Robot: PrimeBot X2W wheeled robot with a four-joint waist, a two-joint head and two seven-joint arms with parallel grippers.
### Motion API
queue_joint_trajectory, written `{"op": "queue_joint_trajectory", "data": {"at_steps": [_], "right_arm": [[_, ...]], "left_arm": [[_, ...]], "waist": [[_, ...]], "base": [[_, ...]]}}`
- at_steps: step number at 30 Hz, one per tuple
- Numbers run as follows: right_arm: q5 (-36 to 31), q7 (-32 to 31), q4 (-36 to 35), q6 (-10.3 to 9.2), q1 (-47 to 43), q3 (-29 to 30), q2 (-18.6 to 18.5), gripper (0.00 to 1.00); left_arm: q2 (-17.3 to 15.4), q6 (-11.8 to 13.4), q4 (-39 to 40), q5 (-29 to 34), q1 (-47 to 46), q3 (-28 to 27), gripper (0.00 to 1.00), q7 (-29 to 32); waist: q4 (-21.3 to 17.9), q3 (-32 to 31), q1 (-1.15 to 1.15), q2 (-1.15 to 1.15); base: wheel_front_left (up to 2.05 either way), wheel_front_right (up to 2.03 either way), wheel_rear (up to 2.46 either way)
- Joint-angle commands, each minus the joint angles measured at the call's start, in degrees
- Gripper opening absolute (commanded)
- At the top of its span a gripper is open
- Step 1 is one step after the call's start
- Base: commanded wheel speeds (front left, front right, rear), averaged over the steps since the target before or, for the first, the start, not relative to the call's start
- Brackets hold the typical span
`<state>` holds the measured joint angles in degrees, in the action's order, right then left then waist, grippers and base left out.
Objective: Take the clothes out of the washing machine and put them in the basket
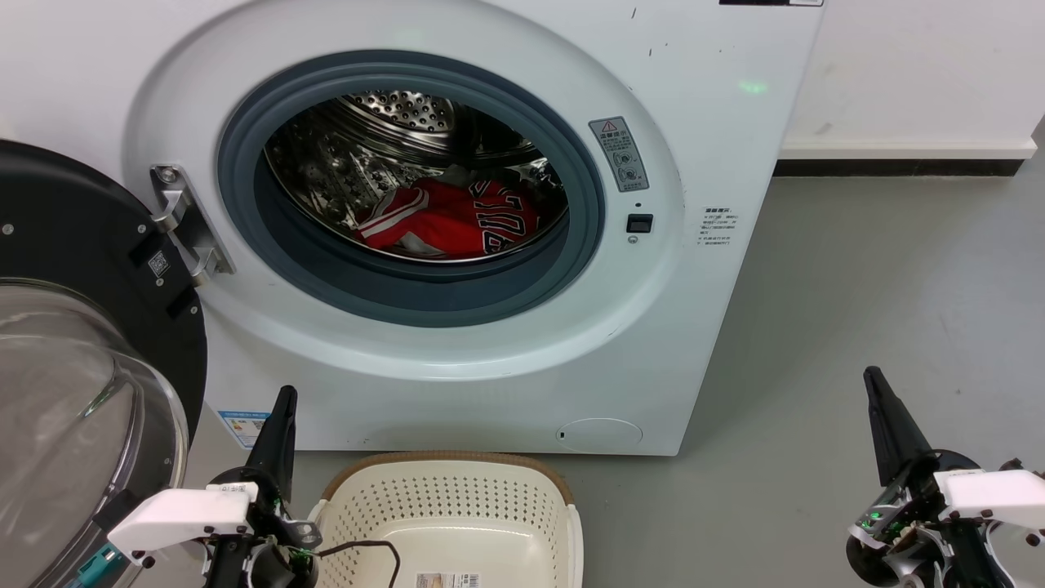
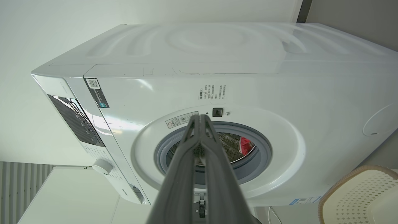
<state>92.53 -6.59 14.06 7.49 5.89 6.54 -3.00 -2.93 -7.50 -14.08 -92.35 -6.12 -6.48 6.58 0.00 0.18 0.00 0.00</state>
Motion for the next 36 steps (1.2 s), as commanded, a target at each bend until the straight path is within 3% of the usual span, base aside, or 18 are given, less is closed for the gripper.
{"op": "queue_joint_trajectory", "data": {"at_steps": [1, 26, 27, 36], "right_arm": [[-0.25, -0.02, 0.08, 0.00, 0.76, -0.05, 0.19, 0.00], [-0.25, -0.02, 0.08, 0.00, 0.76, -0.04, 0.19, 0.00], [0.00, 0.00, 0.00, 0.00, 0.00, -0.01, 0.00, 1.00], [-1.65, 1.70, 1.21, 0.00, -1.68, 0.02, 0.03, 1.00]], "left_arm": [[0.10, -0.11, 0.01, -0.14, -0.34, -0.15, 0.00, 0.09], [0.10, -0.10, 0.01, -0.14, -0.34, -0.15, 0.00, 0.09], [0.00, 0.00, 0.00, 0.00, 0.00, 0.00, 1.00, 0.00], [0.12, 0.02, -0.06, 1.73, 1.64, 0.46, 1.00, -1.76]], "waist": [[0.00, 0.00, 0.00, 0.00], [0.00, 0.00, 0.00, 0.00], [0.00, 0.00, 0.00, 0.00], [0.00, 0.03, 0.00, 0.00]], "base": [[0.00, 0.00, 0.00], [0.00, 0.00, 0.00], [0.00, 0.00, 0.00], [0.00, 0.00, 0.00]]}}
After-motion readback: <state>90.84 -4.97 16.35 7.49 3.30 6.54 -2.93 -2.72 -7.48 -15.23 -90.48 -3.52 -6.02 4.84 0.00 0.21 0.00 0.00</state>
